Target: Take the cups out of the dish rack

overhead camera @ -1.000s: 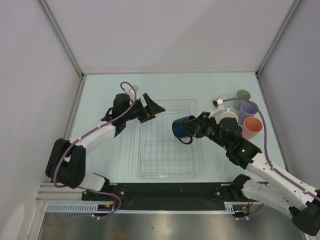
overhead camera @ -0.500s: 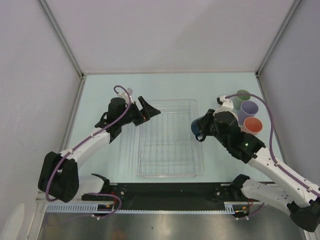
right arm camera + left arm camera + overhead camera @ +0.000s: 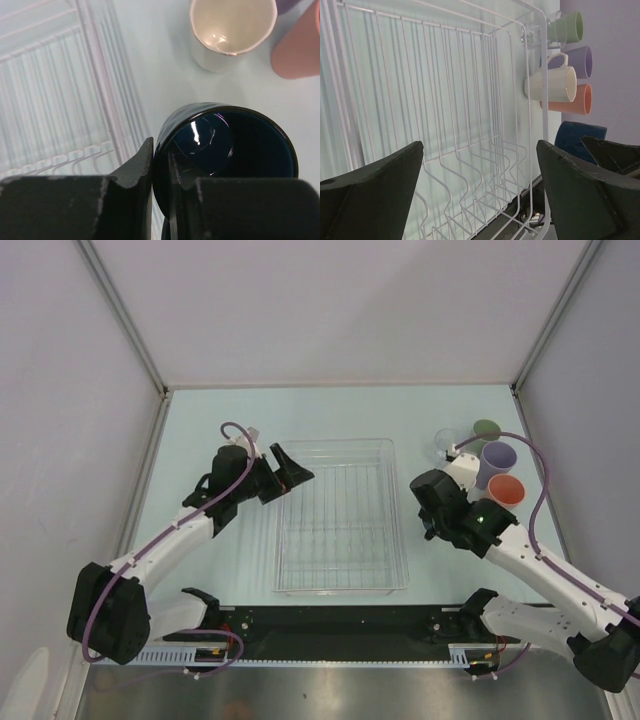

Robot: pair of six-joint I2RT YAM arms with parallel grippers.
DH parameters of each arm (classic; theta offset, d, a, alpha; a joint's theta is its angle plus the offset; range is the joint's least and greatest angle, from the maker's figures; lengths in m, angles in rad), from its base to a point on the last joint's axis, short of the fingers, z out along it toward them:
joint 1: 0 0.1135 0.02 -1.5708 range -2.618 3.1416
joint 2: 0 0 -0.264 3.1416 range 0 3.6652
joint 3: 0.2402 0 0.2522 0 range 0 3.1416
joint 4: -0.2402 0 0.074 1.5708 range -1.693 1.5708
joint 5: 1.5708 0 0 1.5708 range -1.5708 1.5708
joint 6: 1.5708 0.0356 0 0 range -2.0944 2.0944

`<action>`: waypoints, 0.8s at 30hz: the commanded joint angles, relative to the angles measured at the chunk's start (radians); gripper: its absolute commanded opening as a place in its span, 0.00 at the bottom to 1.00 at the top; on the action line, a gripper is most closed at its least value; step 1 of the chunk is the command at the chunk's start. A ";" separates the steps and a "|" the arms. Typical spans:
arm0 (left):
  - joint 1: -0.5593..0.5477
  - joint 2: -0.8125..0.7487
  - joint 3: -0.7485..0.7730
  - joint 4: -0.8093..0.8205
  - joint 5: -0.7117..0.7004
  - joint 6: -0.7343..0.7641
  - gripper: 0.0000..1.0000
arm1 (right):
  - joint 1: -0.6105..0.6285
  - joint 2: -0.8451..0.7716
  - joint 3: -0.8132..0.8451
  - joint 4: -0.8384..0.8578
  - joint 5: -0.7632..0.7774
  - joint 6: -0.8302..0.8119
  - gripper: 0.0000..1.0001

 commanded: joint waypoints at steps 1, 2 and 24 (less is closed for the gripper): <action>-0.007 -0.041 -0.021 -0.038 -0.031 0.031 1.00 | -0.016 0.005 -0.048 0.008 0.097 0.073 0.00; -0.009 -0.044 -0.027 -0.038 -0.034 0.029 1.00 | -0.030 0.013 -0.070 0.012 0.091 0.084 0.00; -0.015 -0.042 -0.053 -0.055 -0.046 0.031 1.00 | -0.286 0.199 -0.203 0.308 -0.058 -0.027 0.00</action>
